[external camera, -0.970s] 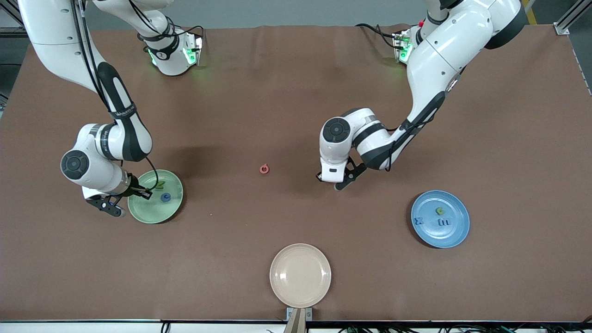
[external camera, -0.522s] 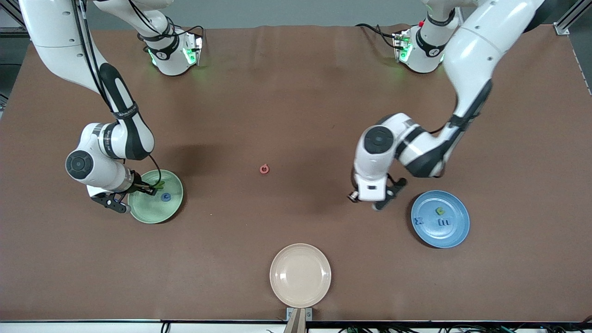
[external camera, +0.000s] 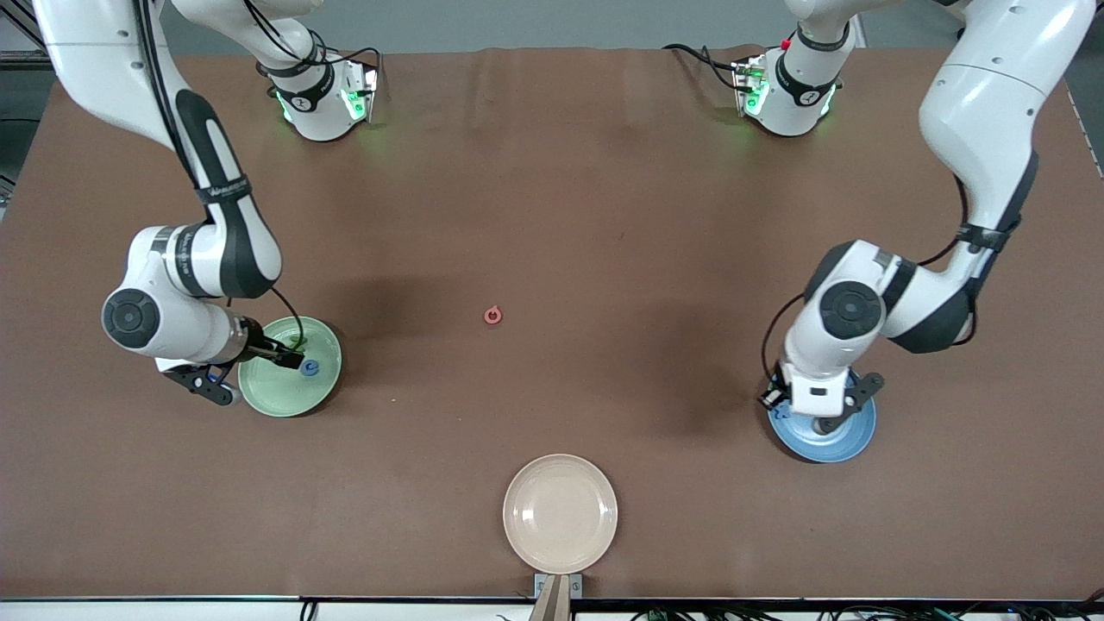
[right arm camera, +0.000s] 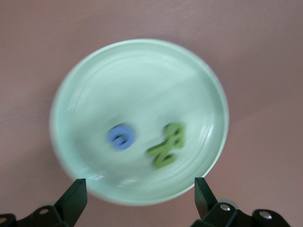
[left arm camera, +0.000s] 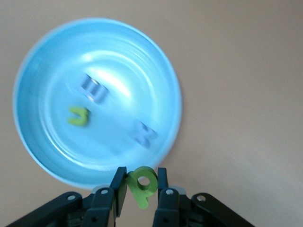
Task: Sort upper and lower case letters into plates
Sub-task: 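Open the left gripper over the blue plate while the right gripper grasps the Q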
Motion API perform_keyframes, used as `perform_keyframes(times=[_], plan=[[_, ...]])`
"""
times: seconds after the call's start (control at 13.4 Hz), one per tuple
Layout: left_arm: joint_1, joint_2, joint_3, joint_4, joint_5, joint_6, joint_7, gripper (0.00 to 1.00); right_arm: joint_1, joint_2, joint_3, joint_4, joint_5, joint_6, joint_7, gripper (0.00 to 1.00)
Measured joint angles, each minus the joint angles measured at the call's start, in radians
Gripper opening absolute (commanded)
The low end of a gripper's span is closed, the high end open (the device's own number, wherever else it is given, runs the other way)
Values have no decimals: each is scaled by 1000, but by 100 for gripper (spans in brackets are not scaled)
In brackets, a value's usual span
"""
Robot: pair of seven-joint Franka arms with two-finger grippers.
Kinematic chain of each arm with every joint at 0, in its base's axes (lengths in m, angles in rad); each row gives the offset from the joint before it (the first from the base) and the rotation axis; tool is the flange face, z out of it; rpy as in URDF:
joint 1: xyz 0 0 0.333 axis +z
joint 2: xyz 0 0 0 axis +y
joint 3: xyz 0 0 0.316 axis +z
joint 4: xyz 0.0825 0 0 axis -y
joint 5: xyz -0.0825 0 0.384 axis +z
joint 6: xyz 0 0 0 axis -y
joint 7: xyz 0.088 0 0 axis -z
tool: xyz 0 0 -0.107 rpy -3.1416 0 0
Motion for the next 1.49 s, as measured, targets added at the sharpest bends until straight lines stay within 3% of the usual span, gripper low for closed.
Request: perform_keyframes(times=[0.07, 0.22, 0.3, 0.6, 0.82, 1.12, 1.49], plan=[[23, 5, 0, -1, 0, 0, 26, 30, 37, -9, 3, -1, 0, -7, 66, 100], [60, 17, 1, -2, 0, 0, 64, 84, 112, -9, 8, -4, 12, -4, 200, 100], [73, 24, 1, -3, 0, 0, 73, 99, 153, -7, 10, -10, 36, 9, 260, 100], [84, 31, -3, 0, 0, 1, 84, 100, 324, 1, 13, -26, 119, 120, 428, 100], [85, 0, -30, 14, 0, -40, 160, 100, 432, 32, 14, -31, 124, 223, 548, 99], [87, -145, -70, 60, -73, -203, 319, 100, 512, 120, 14, -36, 124, 346, 646, 83], [124, -340, -70, 166, -182, -437, 574, 100, 551, 164, 13, -22, 125, 363, 712, 63]])
